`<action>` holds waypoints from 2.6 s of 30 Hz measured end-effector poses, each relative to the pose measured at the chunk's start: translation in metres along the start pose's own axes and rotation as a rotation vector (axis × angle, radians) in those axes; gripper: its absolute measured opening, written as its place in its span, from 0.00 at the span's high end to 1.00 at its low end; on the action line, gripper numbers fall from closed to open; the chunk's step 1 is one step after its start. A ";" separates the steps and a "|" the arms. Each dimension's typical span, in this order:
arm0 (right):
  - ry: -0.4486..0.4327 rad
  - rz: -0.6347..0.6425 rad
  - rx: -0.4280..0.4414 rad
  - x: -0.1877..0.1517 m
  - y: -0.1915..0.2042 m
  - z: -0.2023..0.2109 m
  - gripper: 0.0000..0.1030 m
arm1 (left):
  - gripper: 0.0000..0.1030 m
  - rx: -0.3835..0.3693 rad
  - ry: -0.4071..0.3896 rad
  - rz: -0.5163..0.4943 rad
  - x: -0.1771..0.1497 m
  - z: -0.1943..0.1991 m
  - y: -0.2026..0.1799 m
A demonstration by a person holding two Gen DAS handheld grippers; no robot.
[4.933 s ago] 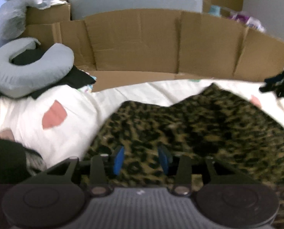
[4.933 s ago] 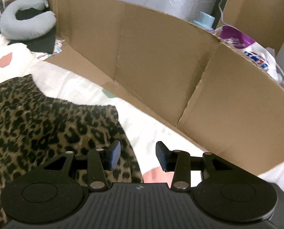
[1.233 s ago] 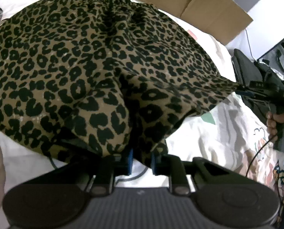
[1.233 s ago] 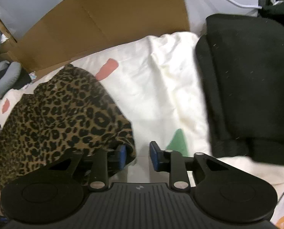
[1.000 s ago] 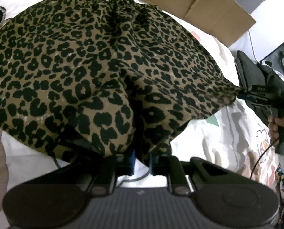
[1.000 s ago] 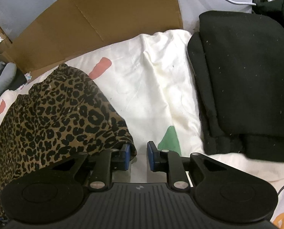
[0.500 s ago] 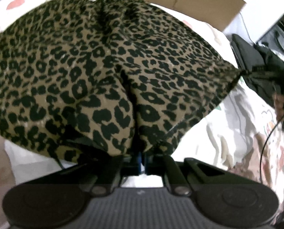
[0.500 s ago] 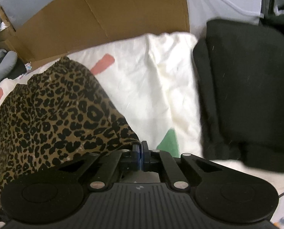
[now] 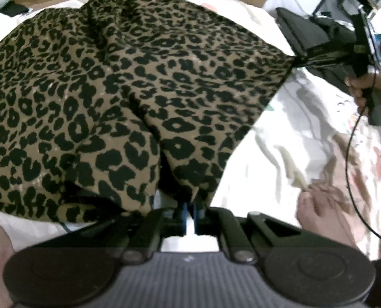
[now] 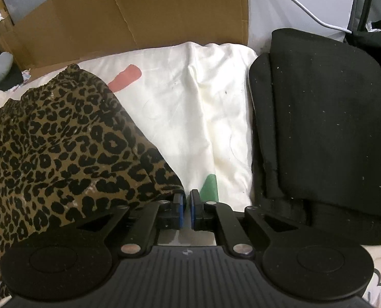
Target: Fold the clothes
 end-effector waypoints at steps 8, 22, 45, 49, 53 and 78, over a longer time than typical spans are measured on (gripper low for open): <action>-0.077 -0.022 0.014 0.007 -0.009 0.034 0.64 | 0.90 -0.100 -0.062 -0.024 0.002 0.033 -0.010; -0.081 0.115 0.128 0.015 0.061 0.012 0.63 | 0.91 -0.053 -0.244 0.048 0.069 0.029 0.024; -0.010 0.206 -0.054 0.000 0.066 -0.011 0.66 | 0.92 -0.191 -0.140 0.084 0.030 -0.008 -0.002; -0.071 0.175 -0.021 0.027 0.091 -0.009 0.66 | 0.91 -0.167 -0.167 0.099 0.035 0.012 0.014; -0.111 0.229 0.040 0.053 0.143 -0.012 0.65 | 0.90 -0.104 -0.207 0.145 0.040 0.031 0.046; 0.031 0.768 0.192 0.023 0.386 0.009 0.54 | 0.80 0.185 -0.372 0.353 0.003 0.141 0.229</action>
Point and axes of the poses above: each gripper's, at about its wrist camera, not at the fingertips, and z roughly against the way its jaws point, y to its left, x to its top, the point moved 10 cm from there along -z, roughly the way its jaws point, and after that the axes turned 6 degrees about y, right-handed, at the moved point
